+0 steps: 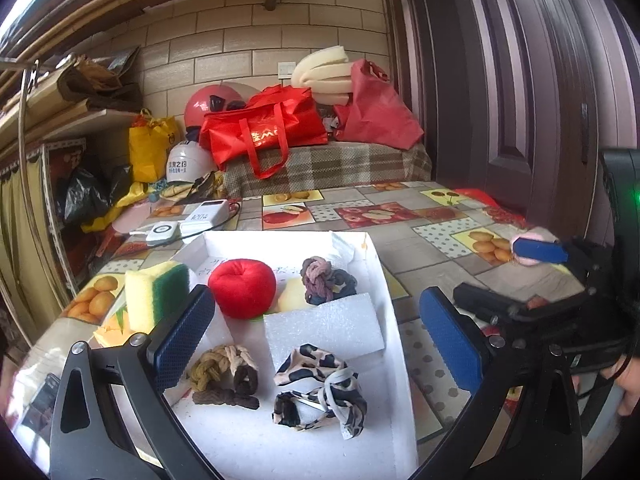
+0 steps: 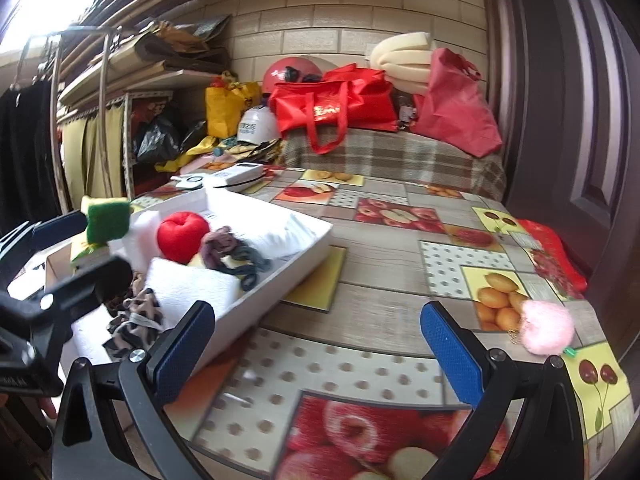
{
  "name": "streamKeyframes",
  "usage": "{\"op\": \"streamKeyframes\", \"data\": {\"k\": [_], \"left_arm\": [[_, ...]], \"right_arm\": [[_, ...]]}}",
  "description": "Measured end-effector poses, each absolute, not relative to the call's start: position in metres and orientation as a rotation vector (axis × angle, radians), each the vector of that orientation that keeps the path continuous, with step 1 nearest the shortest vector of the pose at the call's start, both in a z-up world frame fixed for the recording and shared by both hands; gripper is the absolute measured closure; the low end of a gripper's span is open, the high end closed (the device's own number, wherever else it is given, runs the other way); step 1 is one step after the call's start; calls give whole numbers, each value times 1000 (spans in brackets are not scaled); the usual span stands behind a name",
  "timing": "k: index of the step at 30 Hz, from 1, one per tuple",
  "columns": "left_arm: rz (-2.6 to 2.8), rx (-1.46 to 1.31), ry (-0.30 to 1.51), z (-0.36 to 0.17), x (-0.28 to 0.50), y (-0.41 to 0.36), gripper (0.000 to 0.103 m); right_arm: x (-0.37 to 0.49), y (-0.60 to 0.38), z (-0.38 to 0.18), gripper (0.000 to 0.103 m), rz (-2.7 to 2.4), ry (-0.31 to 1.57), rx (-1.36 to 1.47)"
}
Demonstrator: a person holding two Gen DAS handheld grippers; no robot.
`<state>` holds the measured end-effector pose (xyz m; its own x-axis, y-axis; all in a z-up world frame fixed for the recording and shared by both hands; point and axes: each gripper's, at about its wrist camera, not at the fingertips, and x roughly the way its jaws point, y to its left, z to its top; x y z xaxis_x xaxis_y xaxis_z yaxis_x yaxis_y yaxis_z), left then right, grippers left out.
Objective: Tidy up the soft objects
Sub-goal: 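Move the open right tool toward the pink fluffy ball on the table, then close the right tool on the pink fluffy ball, then lift and carry the pink fluffy ball with the right tool toward the tray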
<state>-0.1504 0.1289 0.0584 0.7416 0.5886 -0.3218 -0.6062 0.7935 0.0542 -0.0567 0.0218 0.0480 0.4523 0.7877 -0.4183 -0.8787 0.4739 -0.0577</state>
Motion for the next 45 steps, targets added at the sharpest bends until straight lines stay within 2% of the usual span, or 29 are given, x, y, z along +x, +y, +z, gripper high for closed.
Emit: {"op": "streamKeyframes", "data": {"k": [5,11,17,21,27,33,36,37,45], "left_arm": [[575,-70,360,57,-134,115,0],[495,-55,380,57,-108,96,0],[398,-33,400,58,-83,76,0],[387,-41,390,59,-84,76,0],[391,-76,400,58,-84,81,0],[392,-74,400,58,-84,81,0],[392,-75,402,58,-83,81,0],[392,-74,402,58,-83,81,0],[392,-74,401,58,-84,81,0]], "right_arm": [[-6,-17,48,0,950,453,-168],[52,-78,48,0,751,480,-101],[101,-113,38,0,633,616,-37],[116,-96,29,0,619,693,-85],[122,-53,31,0,617,643,-243],[150,-31,13,1,566,779,-287],[153,-32,10,19,573,811,-268],[151,-32,11,31,584,805,-270],[123,-15,21,35,623,667,-390]]}}
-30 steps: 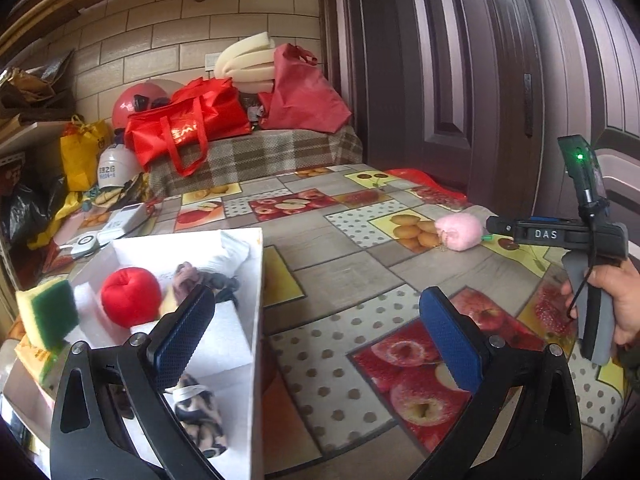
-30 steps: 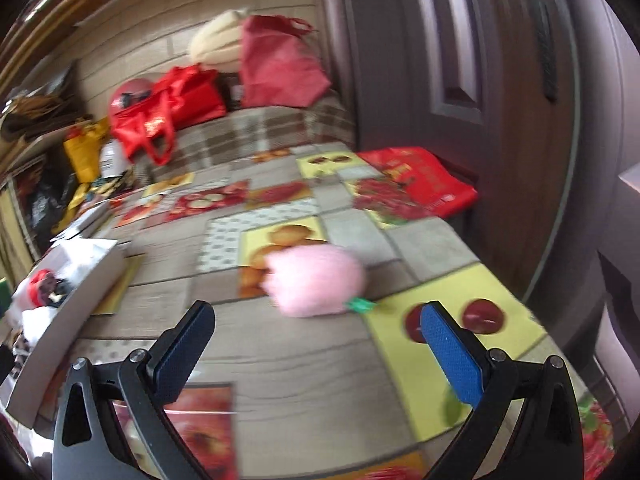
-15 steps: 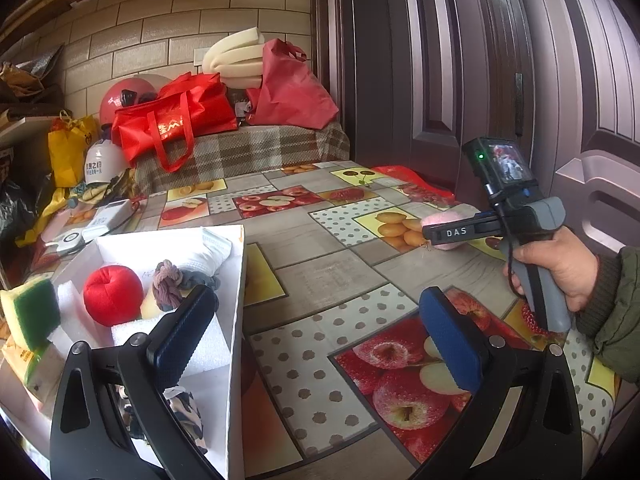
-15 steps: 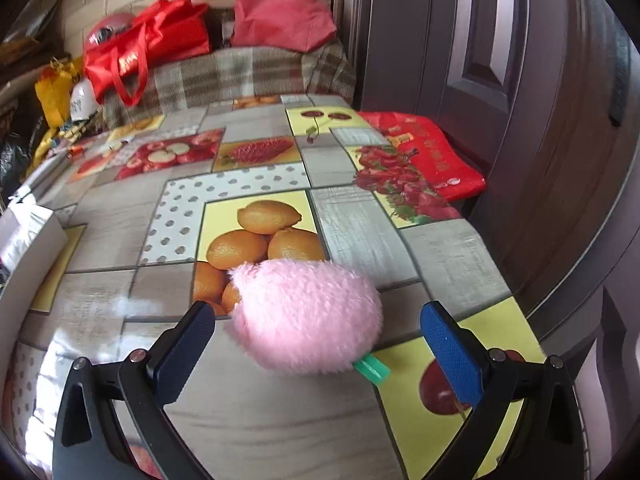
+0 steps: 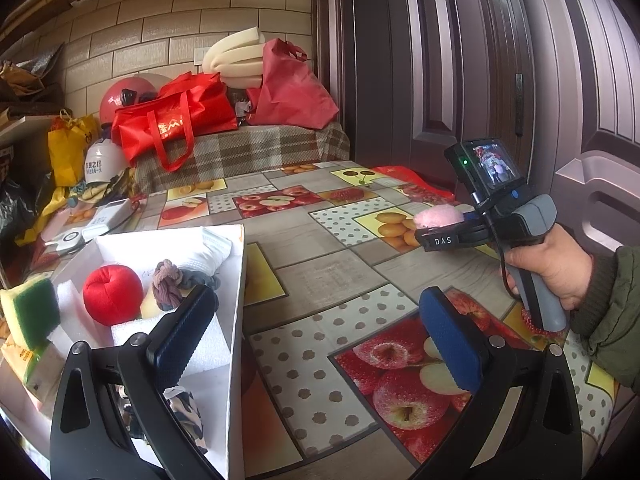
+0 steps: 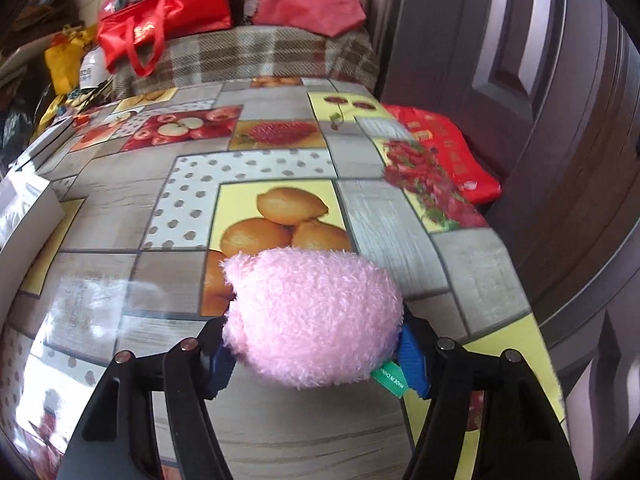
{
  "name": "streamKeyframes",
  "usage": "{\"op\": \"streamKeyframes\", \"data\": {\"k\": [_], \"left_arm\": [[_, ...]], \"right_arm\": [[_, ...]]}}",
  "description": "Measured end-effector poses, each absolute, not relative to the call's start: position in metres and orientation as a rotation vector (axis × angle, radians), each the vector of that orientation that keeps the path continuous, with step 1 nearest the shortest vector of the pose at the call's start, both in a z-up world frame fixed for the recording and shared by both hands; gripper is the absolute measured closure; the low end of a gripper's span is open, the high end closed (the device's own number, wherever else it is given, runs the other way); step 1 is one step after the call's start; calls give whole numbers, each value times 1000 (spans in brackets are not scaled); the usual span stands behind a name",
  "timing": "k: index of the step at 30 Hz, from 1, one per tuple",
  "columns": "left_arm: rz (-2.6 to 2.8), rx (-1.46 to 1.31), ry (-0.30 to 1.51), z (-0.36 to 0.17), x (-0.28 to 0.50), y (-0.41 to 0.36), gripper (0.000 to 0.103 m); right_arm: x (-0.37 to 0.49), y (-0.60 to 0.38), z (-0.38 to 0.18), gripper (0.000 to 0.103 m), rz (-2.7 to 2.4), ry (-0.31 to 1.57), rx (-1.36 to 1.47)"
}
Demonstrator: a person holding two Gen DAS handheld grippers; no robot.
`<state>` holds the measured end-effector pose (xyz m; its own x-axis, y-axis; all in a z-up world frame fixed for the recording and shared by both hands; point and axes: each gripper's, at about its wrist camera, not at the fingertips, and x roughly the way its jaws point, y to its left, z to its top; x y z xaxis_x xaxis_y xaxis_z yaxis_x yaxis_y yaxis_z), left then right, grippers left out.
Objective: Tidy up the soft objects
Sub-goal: 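Lift and carry the pink fluffy ball with the right tool toward the tray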
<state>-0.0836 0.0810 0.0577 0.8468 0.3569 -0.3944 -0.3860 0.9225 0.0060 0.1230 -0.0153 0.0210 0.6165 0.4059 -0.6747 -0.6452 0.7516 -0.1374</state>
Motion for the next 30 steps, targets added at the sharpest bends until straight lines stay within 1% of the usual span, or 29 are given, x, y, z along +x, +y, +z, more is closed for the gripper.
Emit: {"op": "streamKeyframes", "data": {"k": [4,8,22,30], "left_arm": [[392,-73,400,58,-84,81,0],[393,-76,381,61,-87,80,0],[428,-119,366,64,-108,90,0],[501,-104,367,62,-133,103,0]], "right_arm": [[103,-17,33,35,615,520,-416],[82,-30,46,35,630,399,-362],[0,-55,56,35,828,310,-190],[-28,-48,58,35,911,314,-134]]}}
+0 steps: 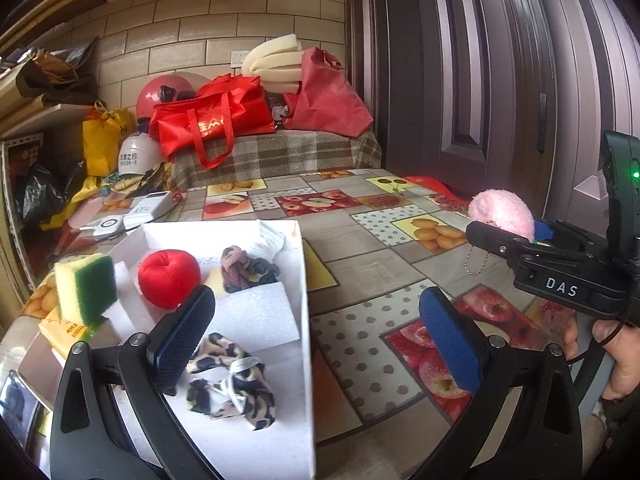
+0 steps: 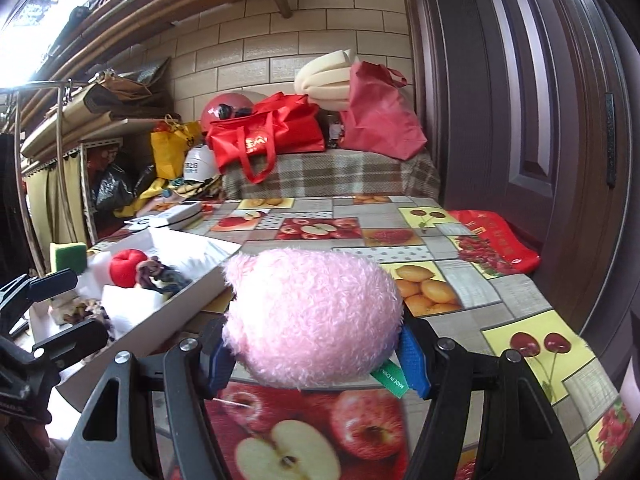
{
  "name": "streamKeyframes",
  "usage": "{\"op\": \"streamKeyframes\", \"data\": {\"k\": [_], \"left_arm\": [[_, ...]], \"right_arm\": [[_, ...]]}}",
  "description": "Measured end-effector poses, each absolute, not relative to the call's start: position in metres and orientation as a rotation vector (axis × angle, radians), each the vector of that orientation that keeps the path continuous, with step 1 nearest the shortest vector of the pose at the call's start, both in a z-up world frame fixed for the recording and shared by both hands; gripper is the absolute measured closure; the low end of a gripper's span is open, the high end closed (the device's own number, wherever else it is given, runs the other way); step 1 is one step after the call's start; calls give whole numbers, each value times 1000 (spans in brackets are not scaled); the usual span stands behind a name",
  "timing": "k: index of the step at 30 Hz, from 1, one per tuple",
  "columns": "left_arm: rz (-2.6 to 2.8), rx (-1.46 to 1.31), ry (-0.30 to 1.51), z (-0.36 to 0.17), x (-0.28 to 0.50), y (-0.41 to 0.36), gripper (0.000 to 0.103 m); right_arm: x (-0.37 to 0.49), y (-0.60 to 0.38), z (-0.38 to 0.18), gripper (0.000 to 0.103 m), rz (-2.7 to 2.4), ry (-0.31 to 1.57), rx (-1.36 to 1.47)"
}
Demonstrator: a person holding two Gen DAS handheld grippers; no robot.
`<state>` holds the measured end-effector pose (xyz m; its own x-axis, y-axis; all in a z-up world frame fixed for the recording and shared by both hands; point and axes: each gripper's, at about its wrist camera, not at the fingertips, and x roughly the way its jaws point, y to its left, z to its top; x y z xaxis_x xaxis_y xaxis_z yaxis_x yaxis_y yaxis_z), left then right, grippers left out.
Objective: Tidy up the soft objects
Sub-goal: 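Lift and carry the pink fluffy ball with the right tool toward the tray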
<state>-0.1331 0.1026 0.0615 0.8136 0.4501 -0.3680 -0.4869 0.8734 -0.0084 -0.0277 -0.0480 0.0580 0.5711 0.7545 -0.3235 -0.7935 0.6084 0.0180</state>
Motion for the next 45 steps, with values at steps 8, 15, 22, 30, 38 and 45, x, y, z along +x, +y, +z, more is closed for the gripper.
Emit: {"op": "streamKeyframes", "data": {"k": [8,15,22,30,38,45], "left_arm": [[674,-137,325,61,-192,148,0],[808,-172,282,60,-243,185,0],[834,-193,300,55,-249,194,0],[768,-124,327,56,-236,182,0],[766,-146,335,55,-236,185,0],[765,-151,338,55,-235,186,0]], "right_arm": [[-51,-42,59,35,984,315,-111],[-64,-36,59,35,1025,309,-124],[-74,-30,58,35,1047,310,-132],[-86,-18,57,35,1073,316,-155],[-101,0,66,35,1118,304,-177],[-115,16,74,35,1152,275,-202]]}}
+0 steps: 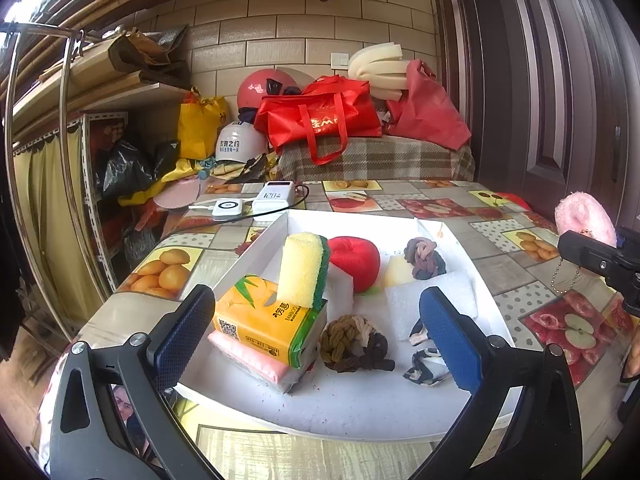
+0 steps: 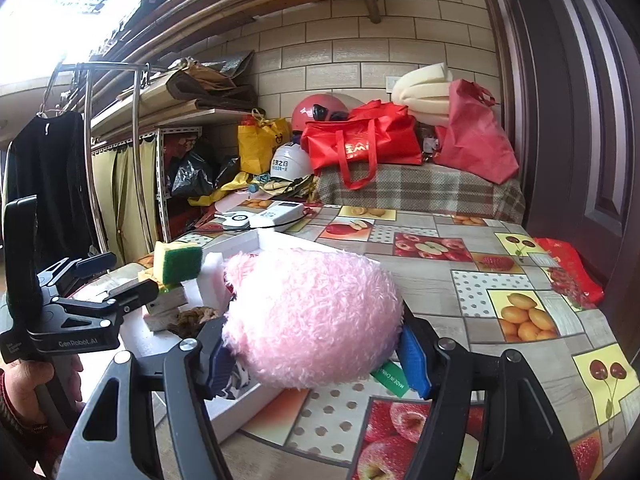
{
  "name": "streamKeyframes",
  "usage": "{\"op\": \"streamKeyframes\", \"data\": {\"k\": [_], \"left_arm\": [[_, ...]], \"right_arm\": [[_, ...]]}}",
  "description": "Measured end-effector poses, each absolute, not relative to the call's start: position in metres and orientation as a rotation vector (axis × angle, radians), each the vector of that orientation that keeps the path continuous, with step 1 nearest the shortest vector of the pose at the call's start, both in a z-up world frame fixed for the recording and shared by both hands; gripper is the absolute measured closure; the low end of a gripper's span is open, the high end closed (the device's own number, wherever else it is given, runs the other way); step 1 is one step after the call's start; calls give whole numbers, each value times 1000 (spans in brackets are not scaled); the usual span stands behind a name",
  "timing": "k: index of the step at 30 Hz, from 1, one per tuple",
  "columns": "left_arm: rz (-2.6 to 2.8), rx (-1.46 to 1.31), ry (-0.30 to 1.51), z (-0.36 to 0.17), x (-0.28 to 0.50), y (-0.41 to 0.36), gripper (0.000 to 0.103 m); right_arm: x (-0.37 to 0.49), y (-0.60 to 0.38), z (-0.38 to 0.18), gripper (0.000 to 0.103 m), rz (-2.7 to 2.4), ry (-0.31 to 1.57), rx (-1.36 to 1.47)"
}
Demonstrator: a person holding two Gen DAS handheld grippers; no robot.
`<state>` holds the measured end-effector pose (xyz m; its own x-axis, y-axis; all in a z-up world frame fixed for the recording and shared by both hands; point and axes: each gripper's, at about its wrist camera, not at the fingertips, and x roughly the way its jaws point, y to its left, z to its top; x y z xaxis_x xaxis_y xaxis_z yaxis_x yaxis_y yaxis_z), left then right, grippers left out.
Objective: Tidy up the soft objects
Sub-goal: 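Lift and carry the pink fluffy ball with the right tool toward the tray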
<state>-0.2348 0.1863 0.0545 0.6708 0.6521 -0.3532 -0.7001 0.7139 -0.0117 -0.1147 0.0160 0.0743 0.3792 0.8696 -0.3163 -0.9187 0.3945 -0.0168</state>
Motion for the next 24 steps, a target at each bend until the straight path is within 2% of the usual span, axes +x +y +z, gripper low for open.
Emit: {"op": "streamKeyframes", "data": {"k": [14,24], "left_arm": [[741,-179,358,51,-229,195,0],[739,-112,314,68,-207,204,0]], "right_arm": [[-136,43,87,34,1224,249,-220],[-143,67,101,34,1242,221,-222]]}}
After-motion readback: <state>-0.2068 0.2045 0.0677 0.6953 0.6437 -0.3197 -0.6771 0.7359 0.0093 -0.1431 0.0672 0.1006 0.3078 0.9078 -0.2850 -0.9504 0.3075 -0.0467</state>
